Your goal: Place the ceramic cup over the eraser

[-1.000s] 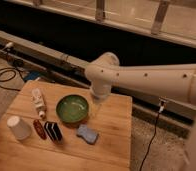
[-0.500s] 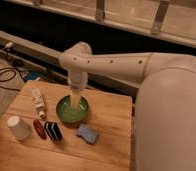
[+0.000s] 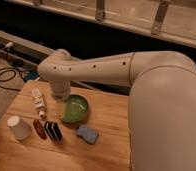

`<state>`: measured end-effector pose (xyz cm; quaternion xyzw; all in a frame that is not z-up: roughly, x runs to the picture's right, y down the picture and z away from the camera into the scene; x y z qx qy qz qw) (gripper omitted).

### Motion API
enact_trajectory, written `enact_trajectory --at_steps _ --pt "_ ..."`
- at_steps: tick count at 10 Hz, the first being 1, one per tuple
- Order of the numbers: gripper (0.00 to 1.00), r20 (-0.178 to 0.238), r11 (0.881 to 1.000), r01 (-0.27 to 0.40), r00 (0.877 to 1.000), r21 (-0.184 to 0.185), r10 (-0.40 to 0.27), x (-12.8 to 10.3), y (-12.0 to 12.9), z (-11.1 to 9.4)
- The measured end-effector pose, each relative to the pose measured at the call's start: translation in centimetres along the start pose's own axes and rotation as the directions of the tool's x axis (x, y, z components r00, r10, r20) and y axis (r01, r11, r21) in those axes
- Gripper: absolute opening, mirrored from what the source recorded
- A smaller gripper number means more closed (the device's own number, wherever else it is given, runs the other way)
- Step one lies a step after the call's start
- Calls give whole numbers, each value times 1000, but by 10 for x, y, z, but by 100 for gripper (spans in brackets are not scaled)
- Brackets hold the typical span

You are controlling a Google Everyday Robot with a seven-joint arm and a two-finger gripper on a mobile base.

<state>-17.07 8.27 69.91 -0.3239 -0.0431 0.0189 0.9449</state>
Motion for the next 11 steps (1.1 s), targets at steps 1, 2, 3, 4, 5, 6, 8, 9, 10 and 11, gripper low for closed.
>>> enact_trajectory --at_steps 1,2,3,4,5,6,8,9,10,11 --pt "80 -3 1000 -2 1000 5 2 2 -2 0" --pt "80 -4 1000 -6 1000 5 6 4 -3 0" --pt "80 -4 1000 -4 1000 5 4 3 -2 0" --pt "80 -2 1000 -4 1000 3 4 2 -1 0" --pt "80 -3 1000 -6 1000 4 6 3 -2 0" --pt "80 -4 1000 -8 1000 4 8 4 -2 0" --pt "80 2 1000 -22 1000 10 22 5 -5 3" --pt "80 -2 999 -39 999 27 39 9 -18 3" --pt "80 -5 996 -50 999 70 50 4 -34 1" --pt "80 -5 993 -54 999 104 55 -3 -42 0"
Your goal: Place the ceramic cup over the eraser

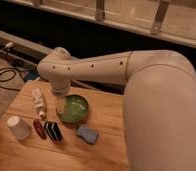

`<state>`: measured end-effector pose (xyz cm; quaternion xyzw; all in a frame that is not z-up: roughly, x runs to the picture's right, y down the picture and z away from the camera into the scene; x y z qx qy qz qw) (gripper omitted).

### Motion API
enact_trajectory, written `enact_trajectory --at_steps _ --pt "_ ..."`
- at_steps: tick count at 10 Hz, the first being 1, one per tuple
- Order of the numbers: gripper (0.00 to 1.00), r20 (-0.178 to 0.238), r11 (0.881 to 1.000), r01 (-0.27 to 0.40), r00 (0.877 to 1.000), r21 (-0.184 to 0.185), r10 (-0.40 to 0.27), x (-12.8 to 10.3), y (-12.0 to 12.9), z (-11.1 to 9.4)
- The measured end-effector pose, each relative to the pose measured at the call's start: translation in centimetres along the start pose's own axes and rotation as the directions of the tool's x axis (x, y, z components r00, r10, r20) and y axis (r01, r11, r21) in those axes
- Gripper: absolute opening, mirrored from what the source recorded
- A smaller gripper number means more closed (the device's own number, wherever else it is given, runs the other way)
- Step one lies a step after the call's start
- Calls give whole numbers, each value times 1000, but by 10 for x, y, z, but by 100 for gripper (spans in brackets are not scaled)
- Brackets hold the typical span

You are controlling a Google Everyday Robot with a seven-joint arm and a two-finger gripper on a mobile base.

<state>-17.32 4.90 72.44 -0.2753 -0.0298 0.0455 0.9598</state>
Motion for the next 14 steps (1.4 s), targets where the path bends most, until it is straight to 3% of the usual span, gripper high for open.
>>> enact_trajectory --at_steps 2,4,7,9,10,11,14 --pt "80 10 997 1 1000 74 -2 -14 -20 -4" --pt "80 22 996 15 1000 93 -17 -26 -27 -6" --pt "80 71 994 80 994 70 -85 -57 -27 -9" --pt "80 110 978 204 972 33 -206 -102 -11 -14" --pt "80 119 972 234 965 21 -235 -114 -4 -16" --pt "80 122 967 254 959 16 -254 -121 -1 -16" --pt "80 122 968 251 960 15 -251 -119 -2 -16"
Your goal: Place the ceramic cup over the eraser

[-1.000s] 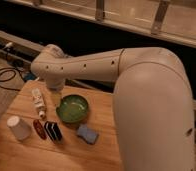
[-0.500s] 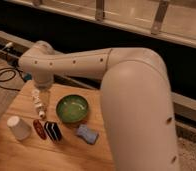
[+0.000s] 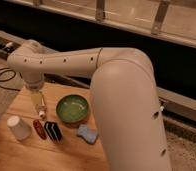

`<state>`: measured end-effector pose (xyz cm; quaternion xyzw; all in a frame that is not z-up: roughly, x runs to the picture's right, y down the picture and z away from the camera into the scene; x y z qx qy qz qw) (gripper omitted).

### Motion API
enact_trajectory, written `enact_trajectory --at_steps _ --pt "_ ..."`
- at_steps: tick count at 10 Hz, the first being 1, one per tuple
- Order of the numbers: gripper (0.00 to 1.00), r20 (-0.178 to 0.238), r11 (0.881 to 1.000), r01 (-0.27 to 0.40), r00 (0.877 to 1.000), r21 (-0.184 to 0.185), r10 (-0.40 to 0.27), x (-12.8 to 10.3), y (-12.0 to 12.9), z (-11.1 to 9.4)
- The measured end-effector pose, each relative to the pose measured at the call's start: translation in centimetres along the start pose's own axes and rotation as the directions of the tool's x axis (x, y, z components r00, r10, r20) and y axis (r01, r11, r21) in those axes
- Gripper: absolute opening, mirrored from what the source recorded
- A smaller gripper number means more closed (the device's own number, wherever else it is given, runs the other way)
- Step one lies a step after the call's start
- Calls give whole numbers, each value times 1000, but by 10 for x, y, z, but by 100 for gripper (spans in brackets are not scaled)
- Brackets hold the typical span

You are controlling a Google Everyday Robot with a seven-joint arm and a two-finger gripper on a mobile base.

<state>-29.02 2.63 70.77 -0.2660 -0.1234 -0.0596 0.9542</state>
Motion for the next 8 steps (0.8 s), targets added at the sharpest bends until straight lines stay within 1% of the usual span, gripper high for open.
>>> enact_trajectory --at_steps 1,2,3,4,6,8 --pt "80 2 1000 1 1000 -2 -1 -1 1 1" --pt "80 23 1000 8 1000 -9 -8 -3 1 4" --pt "80 42 1000 21 999 -20 -21 -11 3 11" --pt "80 62 998 52 997 -35 -50 -29 9 17" --pt "80 86 994 97 992 -55 -92 -53 21 22" --pt "80 106 988 138 986 -69 -131 -72 31 26"
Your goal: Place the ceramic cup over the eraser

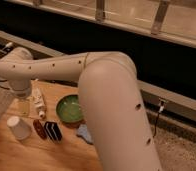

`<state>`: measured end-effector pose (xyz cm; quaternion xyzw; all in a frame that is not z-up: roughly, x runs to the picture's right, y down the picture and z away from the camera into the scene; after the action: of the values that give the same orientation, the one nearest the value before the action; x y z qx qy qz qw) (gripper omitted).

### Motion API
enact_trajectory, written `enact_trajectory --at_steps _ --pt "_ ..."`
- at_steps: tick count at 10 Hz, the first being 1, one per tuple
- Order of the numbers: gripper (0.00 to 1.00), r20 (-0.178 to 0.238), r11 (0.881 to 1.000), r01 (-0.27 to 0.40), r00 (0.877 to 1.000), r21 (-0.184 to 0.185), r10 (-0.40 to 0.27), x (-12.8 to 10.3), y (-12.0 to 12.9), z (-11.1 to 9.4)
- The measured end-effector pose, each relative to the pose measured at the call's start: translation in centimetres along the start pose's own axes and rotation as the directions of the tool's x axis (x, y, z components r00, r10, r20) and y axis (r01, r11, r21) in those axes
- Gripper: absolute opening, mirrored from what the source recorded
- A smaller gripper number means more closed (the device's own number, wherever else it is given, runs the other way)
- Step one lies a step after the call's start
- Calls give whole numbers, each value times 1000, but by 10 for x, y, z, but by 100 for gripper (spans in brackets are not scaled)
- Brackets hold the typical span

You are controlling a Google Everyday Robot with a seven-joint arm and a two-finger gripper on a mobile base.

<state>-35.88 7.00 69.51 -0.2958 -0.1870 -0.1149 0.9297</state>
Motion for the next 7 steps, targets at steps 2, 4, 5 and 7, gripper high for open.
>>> enact_trajectory --at_steps 2,4,5,7 --pt "80 17 999 29 999 -18 -28 -16 6 7" --pt "80 29 999 39 999 -38 -38 -26 10 19" --pt "80 31 999 38 999 -35 -37 -26 10 18" --pt "80 28 999 35 999 -34 -34 -24 9 18"
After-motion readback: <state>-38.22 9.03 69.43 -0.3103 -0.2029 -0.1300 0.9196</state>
